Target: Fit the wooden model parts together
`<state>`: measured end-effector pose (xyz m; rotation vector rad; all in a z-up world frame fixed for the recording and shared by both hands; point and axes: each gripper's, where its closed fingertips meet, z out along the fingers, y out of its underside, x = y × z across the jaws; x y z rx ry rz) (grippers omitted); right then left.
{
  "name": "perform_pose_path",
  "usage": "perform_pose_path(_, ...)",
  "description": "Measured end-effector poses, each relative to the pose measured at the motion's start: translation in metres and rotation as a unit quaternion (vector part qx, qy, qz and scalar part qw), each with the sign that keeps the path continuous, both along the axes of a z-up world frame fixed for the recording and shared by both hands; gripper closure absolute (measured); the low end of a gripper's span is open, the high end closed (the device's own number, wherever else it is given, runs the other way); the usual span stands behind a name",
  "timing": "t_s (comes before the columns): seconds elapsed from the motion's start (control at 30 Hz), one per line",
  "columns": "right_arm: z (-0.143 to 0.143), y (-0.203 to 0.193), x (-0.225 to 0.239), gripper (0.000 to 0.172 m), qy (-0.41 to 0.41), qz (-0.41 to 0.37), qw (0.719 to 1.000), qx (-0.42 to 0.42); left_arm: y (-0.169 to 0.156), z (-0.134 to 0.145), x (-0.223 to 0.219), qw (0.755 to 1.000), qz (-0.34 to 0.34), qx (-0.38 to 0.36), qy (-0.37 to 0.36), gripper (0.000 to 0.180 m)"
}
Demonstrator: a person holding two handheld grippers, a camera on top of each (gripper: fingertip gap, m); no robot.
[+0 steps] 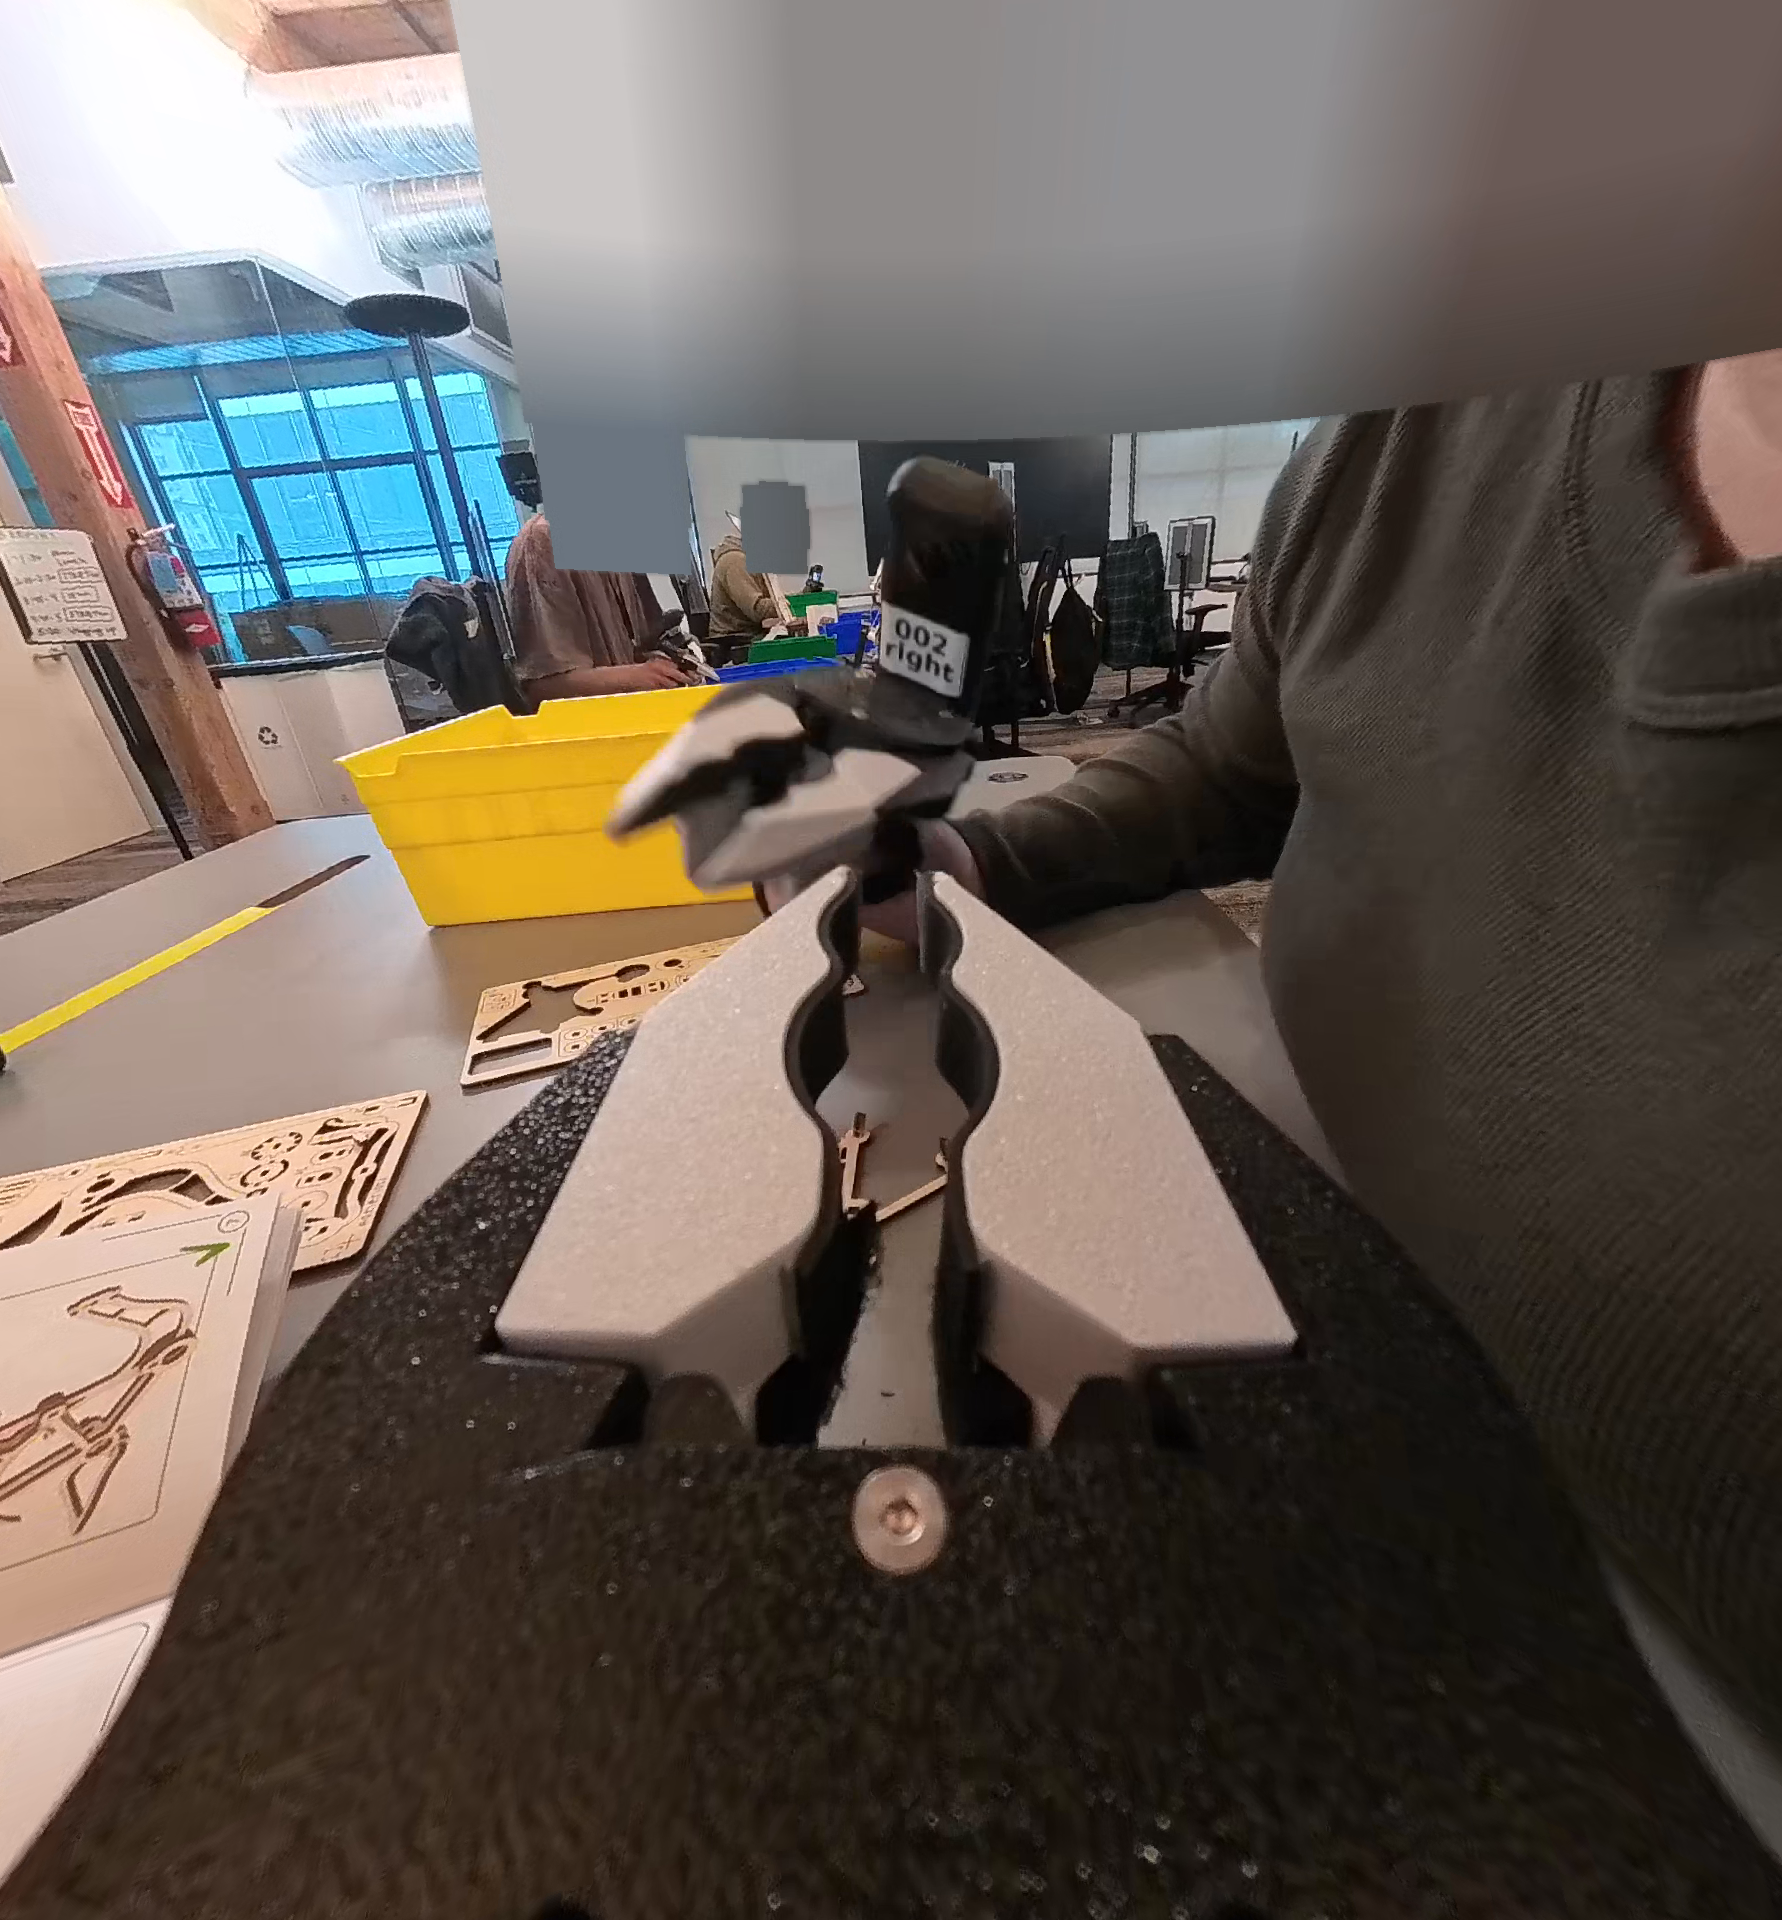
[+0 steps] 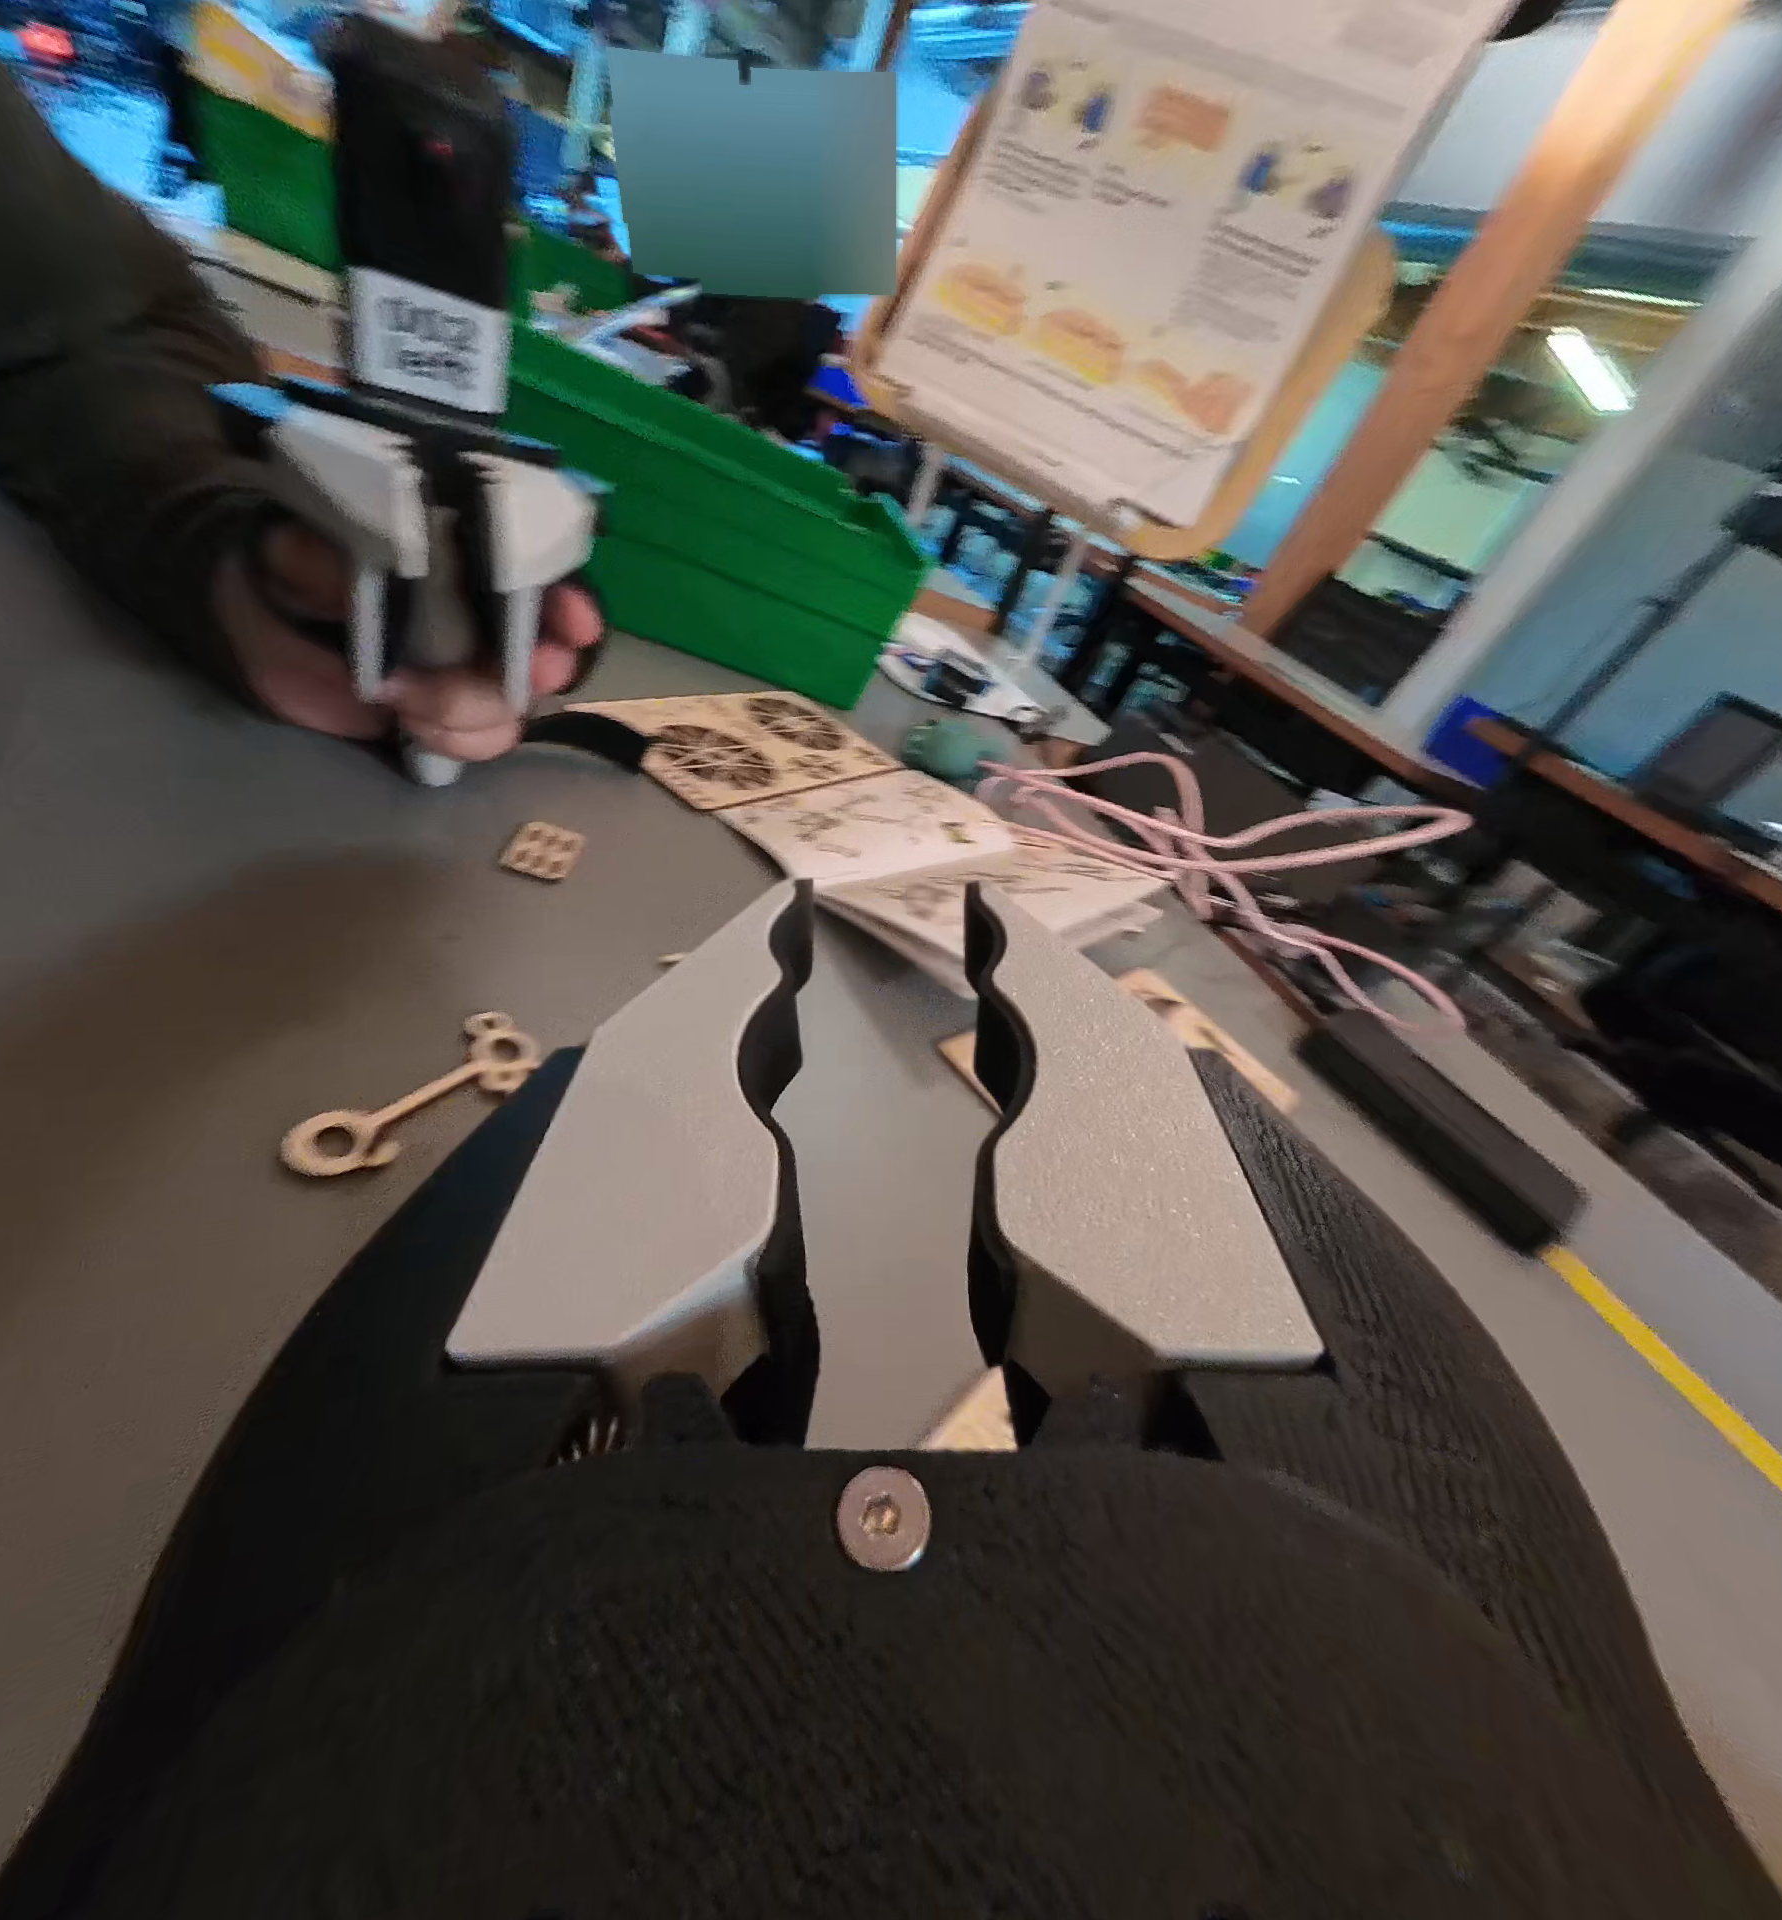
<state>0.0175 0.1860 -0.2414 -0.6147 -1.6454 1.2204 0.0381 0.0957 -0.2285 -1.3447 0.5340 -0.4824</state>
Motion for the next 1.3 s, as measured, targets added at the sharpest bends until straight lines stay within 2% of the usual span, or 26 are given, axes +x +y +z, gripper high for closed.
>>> perform_pose_path(0.07,0.011,0.028,-0.005,0.142,0.012,-0.074,0.997,-0.006,0.000,0.000,0.001,1.000,-0.001,0.000,0.002,0.172)
perform_pose_path(0.13,0.013,0.061,-0.007,0.138,-0.009,-0.155,0.988,-0.007,0.000,0.000,0.001,1.000,-0.001,0.001,0.003,0.172)
perform_pose_path(0.23,-0.009,0.101,-0.006,0.126,-0.119,-0.242,0.963,-0.015,0.000,0.000,0.001,1.000,-0.001,0.000,0.003,0.172)
perform_pose_path(0.37,-0.051,0.110,0.004,0.109,-0.277,-0.248,0.924,-0.086,0.001,-0.001,0.002,1.000,-0.002,0.000,0.004,0.172)
perform_pose_path(0.47,-0.071,0.107,0.007,0.073,-0.346,-0.247,0.894,-0.143,0.001,-0.001,0.002,1.000,-0.002,0.000,0.005,0.172)
perform_pose_path(0.57,-0.085,0.115,0.011,0.046,-0.372,-0.282,0.876,-0.121,0.001,-0.001,0.002,1.000,-0.003,0.000,0.005,0.173)
perform_pose_path(0.63,-0.093,0.118,0.014,0.036,-0.386,-0.301,0.866,-0.101,0.001,-0.001,0.002,1.000,-0.003,0.000,0.005,0.173)
perform_pose_path(0.87,-0.110,0.111,0.018,0.046,-0.425,-0.298,0.849,-0.097,0.001,-0.001,0.003,1.000,-0.004,-0.001,0.004,0.173)
perform_pose_path(1.3,-0.106,0.115,0.019,0.074,-0.415,-0.302,0.852,-0.103,0.001,-0.001,0.003,1.000,-0.004,0.000,0.006,0.173)
